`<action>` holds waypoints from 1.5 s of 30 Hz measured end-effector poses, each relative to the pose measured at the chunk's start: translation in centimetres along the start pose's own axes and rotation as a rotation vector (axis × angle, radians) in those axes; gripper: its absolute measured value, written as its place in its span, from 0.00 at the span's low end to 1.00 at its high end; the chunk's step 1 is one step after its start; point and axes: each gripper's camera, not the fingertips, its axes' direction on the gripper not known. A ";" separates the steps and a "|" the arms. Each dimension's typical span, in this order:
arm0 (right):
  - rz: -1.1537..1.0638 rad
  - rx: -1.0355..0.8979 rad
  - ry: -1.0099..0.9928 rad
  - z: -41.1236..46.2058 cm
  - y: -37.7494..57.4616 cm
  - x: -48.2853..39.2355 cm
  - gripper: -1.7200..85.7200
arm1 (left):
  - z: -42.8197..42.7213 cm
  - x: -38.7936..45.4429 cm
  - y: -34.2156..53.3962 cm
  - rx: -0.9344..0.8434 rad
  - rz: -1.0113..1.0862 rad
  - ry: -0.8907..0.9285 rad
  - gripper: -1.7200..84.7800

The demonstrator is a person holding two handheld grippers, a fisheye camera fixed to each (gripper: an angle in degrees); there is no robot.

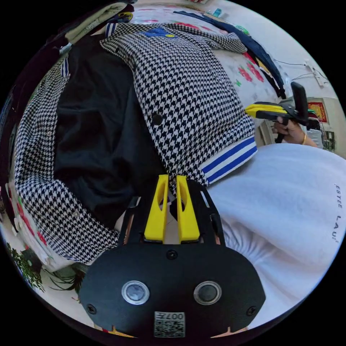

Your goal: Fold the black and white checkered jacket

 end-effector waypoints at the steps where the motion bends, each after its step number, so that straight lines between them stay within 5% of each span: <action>1: 0.017 0.027 0.013 -0.9 -0.2 0.6 0.05 | -0.7 -0.7 0.4 0.016 -0.054 0.045 0.07; 9: 0.522 0.539 0.062 -16.7 -4.5 17.9 0.12 | -4.4 -1.6 4.4 0.132 -0.188 0.093 0.08; 15: 0.916 0.843 -0.049 -19.8 -3.9 28.7 0.14 | -8.7 -2.1 9.7 0.301 -0.312 0.166 0.08; 20: 1.010 0.863 -0.125 -20.1 -5.3 33.1 0.07 | -12.3 -3.2 15.6 0.414 -0.519 0.137 0.06; 23: 0.855 0.947 -0.052 -25.0 -6.8 32.2 0.04 | -15.4 -3.5 19.1 0.437 -0.608 -0.004 0.07; 27: 0.760 0.783 0.230 -30.5 -8.2 31.8 0.05 | -19.6 -4.3 23.6 0.537 -0.681 -0.176 0.10; 32: 0.801 0.746 0.235 -27.1 -7.5 29.2 0.07 | -20.5 -7.8 26.2 0.503 -0.743 -0.191 0.13; 39: 0.303 0.397 -0.289 -7.3 -18.5 15.0 0.09 | -19.8 -13.7 26.3 0.219 -0.707 -0.247 0.13; 45: -0.055 0.064 -0.372 7.3 -27.4 0.4 0.11 | -23.6 -16.6 31.6 0.292 -0.614 -0.067 0.07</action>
